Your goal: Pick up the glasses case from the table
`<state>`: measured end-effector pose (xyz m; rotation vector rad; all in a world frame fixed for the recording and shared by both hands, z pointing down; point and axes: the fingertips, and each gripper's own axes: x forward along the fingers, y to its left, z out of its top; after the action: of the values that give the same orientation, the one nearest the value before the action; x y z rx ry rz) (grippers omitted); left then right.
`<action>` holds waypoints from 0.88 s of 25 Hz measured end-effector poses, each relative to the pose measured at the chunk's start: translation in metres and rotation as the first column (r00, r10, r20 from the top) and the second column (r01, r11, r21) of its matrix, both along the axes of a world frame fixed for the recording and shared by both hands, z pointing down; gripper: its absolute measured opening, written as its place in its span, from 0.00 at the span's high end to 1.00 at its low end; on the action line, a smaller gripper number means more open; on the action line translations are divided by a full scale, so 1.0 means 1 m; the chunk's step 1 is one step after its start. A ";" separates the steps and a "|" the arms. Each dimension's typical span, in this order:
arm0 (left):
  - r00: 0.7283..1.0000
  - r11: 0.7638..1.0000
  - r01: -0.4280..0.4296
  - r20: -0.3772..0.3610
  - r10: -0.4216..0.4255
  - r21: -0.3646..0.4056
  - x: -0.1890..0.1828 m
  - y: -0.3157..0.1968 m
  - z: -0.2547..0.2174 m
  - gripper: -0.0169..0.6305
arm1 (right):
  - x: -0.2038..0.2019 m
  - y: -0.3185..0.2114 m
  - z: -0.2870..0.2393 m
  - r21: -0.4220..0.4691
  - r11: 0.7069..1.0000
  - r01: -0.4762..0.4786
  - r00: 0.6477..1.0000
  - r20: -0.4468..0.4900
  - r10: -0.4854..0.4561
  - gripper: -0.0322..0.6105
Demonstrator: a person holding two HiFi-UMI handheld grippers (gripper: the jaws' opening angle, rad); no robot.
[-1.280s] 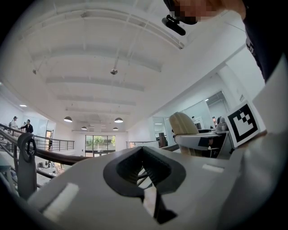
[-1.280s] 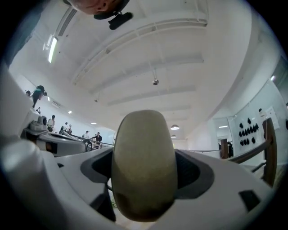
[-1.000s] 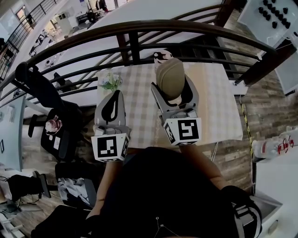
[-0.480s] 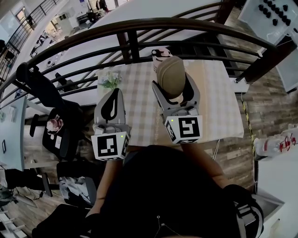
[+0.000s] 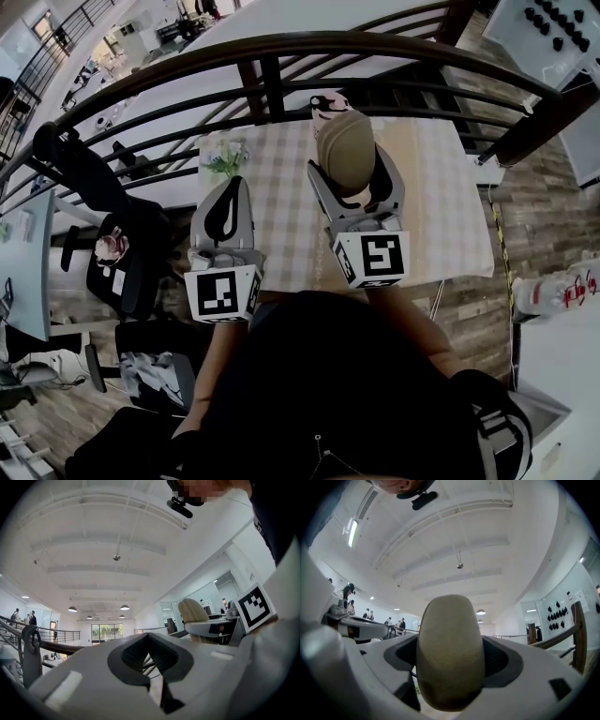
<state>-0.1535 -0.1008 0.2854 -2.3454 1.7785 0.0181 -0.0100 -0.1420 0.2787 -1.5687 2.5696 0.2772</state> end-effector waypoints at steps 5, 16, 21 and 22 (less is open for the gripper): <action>1.000 1.000 0.019 0.002 -0.019 -0.007 -0.008 0.001 0.002 0.96 | -0.011 -0.001 0.004 -0.005 1.000 0.020 1.000 -0.003 -0.020 0.36; 1.000 1.000 0.016 0.002 -0.016 -0.023 -0.004 -0.004 0.009 0.96 | -0.009 -0.008 0.015 -0.021 1.000 0.018 0.999 -0.034 -0.018 0.36; 1.000 1.000 0.004 0.003 -0.004 -0.027 0.000 -0.008 0.011 0.96 | -0.006 -0.010 0.015 -0.015 1.000 -0.003 0.999 -0.051 0.002 0.36; 1.000 1.000 0.004 0.004 -0.004 -0.029 0.000 -0.009 0.011 0.96 | -0.005 -0.011 0.015 -0.021 1.000 -0.004 0.999 -0.040 0.003 0.36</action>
<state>-0.1534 -0.1095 0.2965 -2.3604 1.7931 -0.0128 -0.0147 -0.1534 0.2941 -1.5912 2.6081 0.2848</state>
